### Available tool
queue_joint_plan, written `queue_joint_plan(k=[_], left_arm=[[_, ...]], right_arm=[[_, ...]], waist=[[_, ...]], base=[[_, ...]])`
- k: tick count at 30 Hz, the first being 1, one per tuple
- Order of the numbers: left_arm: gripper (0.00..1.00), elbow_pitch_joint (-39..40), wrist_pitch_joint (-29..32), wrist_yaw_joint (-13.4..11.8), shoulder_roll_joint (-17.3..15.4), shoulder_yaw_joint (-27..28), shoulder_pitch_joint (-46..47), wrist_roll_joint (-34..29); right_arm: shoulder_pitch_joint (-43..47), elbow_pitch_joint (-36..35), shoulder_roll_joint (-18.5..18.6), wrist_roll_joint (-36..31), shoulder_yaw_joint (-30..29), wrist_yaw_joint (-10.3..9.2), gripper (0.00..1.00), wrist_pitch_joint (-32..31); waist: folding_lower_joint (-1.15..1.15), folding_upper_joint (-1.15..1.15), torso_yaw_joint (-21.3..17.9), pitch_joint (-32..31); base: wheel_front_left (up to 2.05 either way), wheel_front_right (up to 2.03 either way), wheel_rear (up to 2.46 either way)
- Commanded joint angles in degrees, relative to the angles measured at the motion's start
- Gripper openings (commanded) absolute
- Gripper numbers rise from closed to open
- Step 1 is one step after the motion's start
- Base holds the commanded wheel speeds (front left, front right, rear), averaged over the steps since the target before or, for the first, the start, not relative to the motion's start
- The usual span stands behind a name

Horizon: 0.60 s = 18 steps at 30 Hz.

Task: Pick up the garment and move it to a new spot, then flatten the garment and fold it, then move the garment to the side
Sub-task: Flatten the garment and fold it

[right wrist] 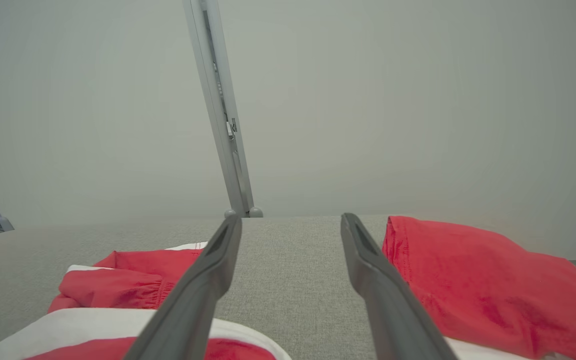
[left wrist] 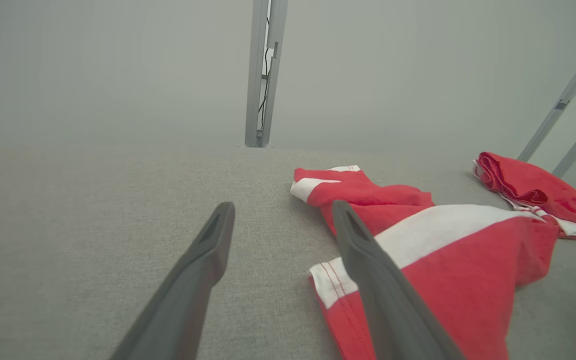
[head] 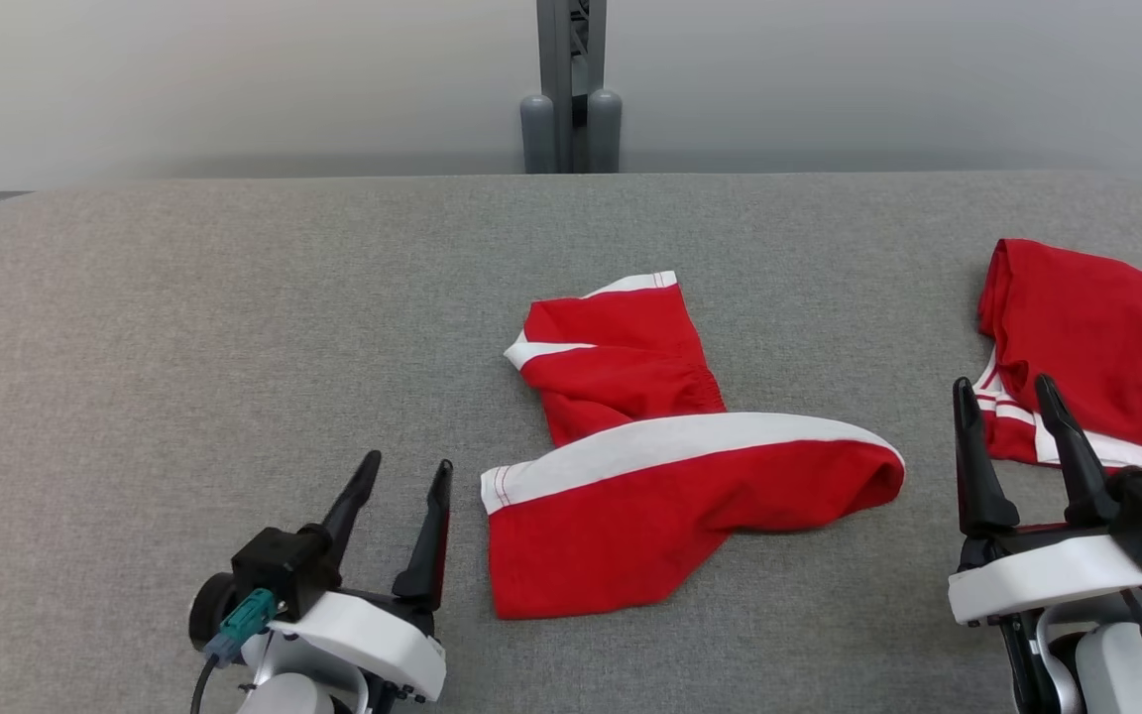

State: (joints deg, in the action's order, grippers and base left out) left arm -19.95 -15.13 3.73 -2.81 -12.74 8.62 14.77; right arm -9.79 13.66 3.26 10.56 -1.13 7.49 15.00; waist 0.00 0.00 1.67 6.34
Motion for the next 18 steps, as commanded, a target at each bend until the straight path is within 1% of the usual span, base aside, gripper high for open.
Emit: queue_joint_plan(k=[1, 2, 3, 6, 7, 13, 14, 15, 16, 17, 18], left_arm=[[1.00, -0.9, 0.0, 0.8, -0.2, -0.7, 1.3, 1.4], [1.00, -2.5, 0.0, 1.5, -0.2, -1.5, 1.9, 2.7], [1.00, -6.4, 0.0, 2.5, -0.2, -3.7, 3.1, 4.6], [1.00, -12.1, 0.0, 3.4, -0.2, -6.9, 5.7, 6.3], [1.00, -15.1, 0.1, 3.7, -0.2, -8.6, 7.4, 7.5], [1.00, -23.1, 0.0, 3.7, -0.3, -12.4, 13.4, 10.4], [1.00, -24.6, 0.0, 3.7, -0.3, -14.1, 14.9, 11.6], [0.80, -25.1, 0.0, 3.8, -0.3, -15.3, 15.6, 12.3], [0.15, -25.4, 0.0, 3.7, -0.6, -16.5, 16.1, 13.1], [0.00, -25.5, 0.0, 3.7, -0.8, -17.0, 16.3, 13.6], [0.00, -25.5, 0.0, 3.8, -1.0, -17.4, 16.5, 14.1]], right_arm=[[-0.4, -0.2, -0.1, -0.2, 0.0, 0.01, 1.00, 0.2], [-0.5, -0.2, -0.1, -0.2, 0.1, 0.01, 1.00, 0.2], [-0.6, -0.5, -0.1, -0.1, 0.3, 0.01, 1.00, 0.2], [-0.8, -1.1, -0.2, 0.2, 0.5, 0.01, 1.00, 0.2], [-0.6, -1.2, -0.2, 0.2, 0.4, 0.01, 1.00, 0.2], [-1.2, -1.2, -0.2, 0.7, 0.9, 0.01, 1.00, 0.2], [-1.6, -1.1, -0.2, 0.7, 0.8, 0.01, 1.00, 0.2], [-1.6, -1.1, -0.2, 0.7, 0.7, 0.01, 1.00, 0.2], [-2.0, -1.1, -0.2, 0.8, 0.5, 0.01, 1.00, 0.2], [-2.1, -1.1, -0.2, 0.8, 0.5, 0.01, 1.00, 0.2], [-2.2, -1.1, -0.2, 0.8, 0.5, 0.01, 1.00, 0.2]], waist=[[0.00, 0.00, -0.6, 0.4], [0.00, 0.00, -0.9, 0.6], [0.00, 0.00, -1.4, 1.0], [0.00, 0.00, -1.9, 1.5], [0.00, 0.00, -2.2, 1.8], [0.00, 0.00, -3.2, 3.1], [0.00, 0.00, -3.4, 3.9], [0.00, 0.00, -3.4, 4.2], [0.00, 0.00, -3.4, 4.4], [0.00, 0.00, -3.4, 4.5], [0.00, 0.00, -3.3, 4.6]], base=[[0.00, 0.00, 0.00], [0.00, 0.00, 0.00], [0.00, 0.00, 0.00], [0.00, 0.00, 0.00], [0.00, 0.00, 0.00], [0.00, 0.00, 0.00], [0.00, 0.00, 0.00], [0.00, 0.00, 0.00], [0.00, 0.00, 0.00], [0.00, 0.00, 0.00], [0.00, 0.00, 0.00]])
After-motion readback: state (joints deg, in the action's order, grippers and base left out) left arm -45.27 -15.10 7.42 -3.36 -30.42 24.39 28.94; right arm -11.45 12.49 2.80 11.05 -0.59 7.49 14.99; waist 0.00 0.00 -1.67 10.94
